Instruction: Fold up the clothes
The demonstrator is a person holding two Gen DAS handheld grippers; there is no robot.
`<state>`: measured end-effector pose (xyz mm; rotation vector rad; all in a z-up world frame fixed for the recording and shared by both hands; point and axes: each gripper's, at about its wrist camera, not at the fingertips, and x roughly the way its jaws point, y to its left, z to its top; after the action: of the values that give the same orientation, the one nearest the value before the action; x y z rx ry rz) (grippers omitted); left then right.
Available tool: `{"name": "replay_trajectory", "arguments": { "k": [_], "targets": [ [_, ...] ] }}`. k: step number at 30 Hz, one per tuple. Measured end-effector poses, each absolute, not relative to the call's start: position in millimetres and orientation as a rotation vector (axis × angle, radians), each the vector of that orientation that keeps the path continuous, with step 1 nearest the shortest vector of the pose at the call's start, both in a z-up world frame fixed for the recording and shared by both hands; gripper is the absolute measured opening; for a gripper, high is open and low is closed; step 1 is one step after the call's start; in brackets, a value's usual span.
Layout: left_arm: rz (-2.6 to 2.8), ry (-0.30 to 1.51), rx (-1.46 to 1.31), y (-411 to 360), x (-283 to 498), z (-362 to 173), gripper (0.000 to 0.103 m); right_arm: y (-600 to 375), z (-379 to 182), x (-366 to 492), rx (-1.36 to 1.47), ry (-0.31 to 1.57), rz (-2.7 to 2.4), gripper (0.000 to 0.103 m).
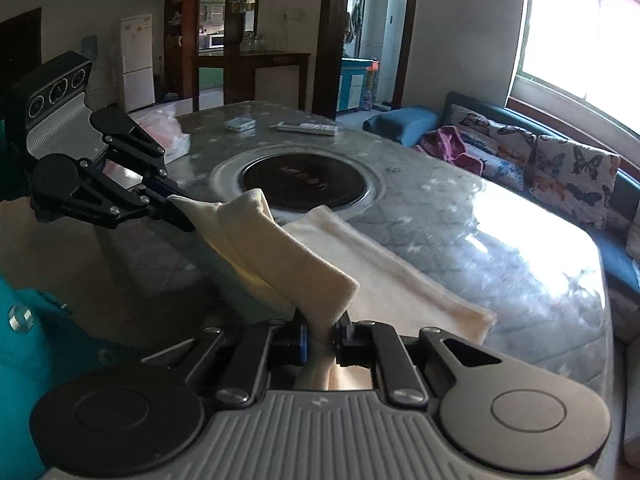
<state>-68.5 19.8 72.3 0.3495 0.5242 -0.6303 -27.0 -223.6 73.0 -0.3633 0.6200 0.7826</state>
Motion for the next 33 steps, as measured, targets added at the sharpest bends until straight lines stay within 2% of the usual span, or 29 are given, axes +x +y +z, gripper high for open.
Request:
{"name": "replay_trajectory", "arguments": {
  "k": [8,13,16,17,18,21,24,33],
  "targets": [
    [-0.563,0.576,0.322,16.6,34.2,62.9,0.011,-208.7,72.2,59.4,-0.418,0.625,0.73,0.01],
    [-0.5,0.676,0.265,13.9,93.4,29.3,0.014,-199.3,33.3,120.4,-0.37,0.705,0.654,0.01],
    [-0.437,0.721,0.234,15.1,111.8,10.5,0.016,-198.7,4.6,139.8,-0.322,0.741,0.59,0.016],
    [-0.416,0.734,0.209,18.1,115.7,6.8,0.02,-201.0,-3.1,142.6,-0.29,0.748,0.569,0.017],
    [-0.4,0.744,0.182,21.6,118.1,4.1,0.023,-204.6,-8.6,142.6,-0.251,0.751,0.55,0.023],
    [-0.369,0.729,0.149,32.1,116.4,4.3,0.024,-220.2,-13.7,127.9,-0.166,0.707,0.479,0.027],
    [-0.337,0.716,0.125,39.3,110.7,9.1,0.024,-241.0,-13.3,108.6,-0.075,0.679,0.425,0.035],
    [-0.234,0.702,-0.033,50.0,78.7,13.9,0.023,-295.4,-25.2,76.9,0.111,0.682,0.327,0.034]
  ]
}}
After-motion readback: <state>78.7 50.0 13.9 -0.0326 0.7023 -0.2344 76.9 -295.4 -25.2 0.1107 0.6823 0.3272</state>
